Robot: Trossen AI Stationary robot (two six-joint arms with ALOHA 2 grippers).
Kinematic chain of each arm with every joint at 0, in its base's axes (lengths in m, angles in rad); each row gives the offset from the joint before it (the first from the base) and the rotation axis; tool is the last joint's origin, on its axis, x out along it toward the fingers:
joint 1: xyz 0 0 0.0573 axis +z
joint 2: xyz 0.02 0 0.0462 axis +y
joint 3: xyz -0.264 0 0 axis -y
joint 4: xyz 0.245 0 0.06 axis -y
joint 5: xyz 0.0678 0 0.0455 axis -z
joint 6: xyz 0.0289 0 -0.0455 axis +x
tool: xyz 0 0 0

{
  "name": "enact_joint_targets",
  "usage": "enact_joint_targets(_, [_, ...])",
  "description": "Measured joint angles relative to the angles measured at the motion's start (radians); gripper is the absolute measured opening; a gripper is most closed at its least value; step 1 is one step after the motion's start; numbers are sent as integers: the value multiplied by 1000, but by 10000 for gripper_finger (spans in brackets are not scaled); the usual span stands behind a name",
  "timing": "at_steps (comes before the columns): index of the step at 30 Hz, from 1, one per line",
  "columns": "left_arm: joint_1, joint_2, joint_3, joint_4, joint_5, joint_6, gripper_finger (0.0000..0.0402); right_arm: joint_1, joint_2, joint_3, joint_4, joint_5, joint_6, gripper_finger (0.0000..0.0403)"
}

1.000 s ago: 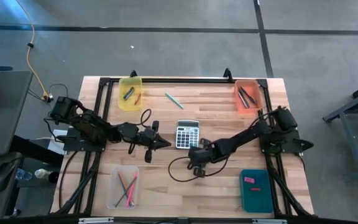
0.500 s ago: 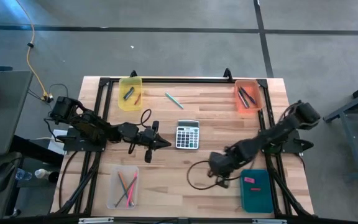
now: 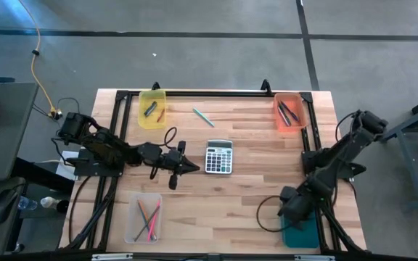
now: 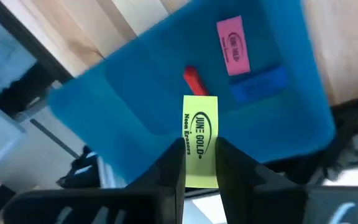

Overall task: Sort crayons/erasers/pens/pencils in bins
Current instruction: Put the light green eraser into the blue bin

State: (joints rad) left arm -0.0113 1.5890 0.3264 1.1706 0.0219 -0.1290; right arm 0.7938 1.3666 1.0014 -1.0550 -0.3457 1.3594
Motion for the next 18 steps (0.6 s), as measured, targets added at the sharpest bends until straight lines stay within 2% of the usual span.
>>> enact_joint_targets(10, [36, 0, 0, 1, 0, 1, 0, 38, 0, -279, 356, 5, 61, 56])
enact_joint_targets(15, [55, 0, 0, 1, 0, 9, 0, 39, 0, -336, 389, 54, 100, 60])
enact_joint_targets(18, [58, 0, 0, 3, 0, 9, 0, 40, 0, -323, 380, 57, 103, 81])
